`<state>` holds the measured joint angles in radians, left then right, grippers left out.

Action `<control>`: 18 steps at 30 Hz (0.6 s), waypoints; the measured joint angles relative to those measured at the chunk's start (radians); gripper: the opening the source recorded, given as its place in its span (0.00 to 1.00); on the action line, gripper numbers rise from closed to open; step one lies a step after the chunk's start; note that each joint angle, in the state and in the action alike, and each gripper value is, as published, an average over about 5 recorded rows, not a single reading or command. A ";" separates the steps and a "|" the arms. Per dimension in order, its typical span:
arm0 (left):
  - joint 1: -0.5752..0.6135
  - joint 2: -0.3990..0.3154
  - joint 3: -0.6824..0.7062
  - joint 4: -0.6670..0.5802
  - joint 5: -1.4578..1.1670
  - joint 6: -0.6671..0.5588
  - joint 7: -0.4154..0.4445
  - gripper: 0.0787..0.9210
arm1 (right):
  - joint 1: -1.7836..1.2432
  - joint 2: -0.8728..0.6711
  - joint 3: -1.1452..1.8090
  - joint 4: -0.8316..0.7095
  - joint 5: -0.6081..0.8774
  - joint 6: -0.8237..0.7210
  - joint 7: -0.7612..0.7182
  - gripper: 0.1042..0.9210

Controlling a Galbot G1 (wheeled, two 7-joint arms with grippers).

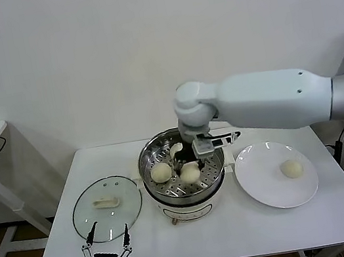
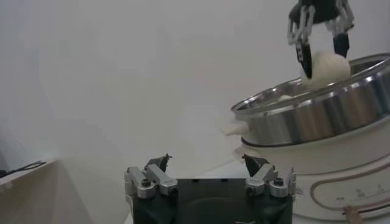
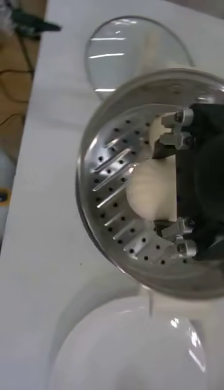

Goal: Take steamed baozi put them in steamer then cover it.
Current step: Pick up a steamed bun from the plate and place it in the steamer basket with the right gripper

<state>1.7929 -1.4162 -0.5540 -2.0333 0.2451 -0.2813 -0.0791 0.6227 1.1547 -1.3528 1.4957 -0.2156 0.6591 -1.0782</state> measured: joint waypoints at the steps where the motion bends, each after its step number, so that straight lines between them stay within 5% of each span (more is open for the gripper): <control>1: 0.000 0.000 -0.001 0.000 0.000 0.000 0.000 0.88 | -0.007 0.005 0.000 -0.001 -0.008 0.006 0.001 0.69; 9: -0.005 0.000 -0.015 -0.002 -0.006 0.000 0.001 0.88 | -0.049 0.040 -0.002 -0.019 -0.062 0.037 0.006 0.71; 18: -0.012 0.004 -0.034 -0.006 -0.020 -0.001 0.001 0.88 | -0.073 0.053 0.010 -0.033 -0.094 0.044 0.016 0.87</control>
<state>1.7809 -1.4123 -0.5882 -2.0388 0.2246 -0.2825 -0.0779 0.5496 1.2077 -1.3427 1.4626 -0.3095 0.7034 -1.0627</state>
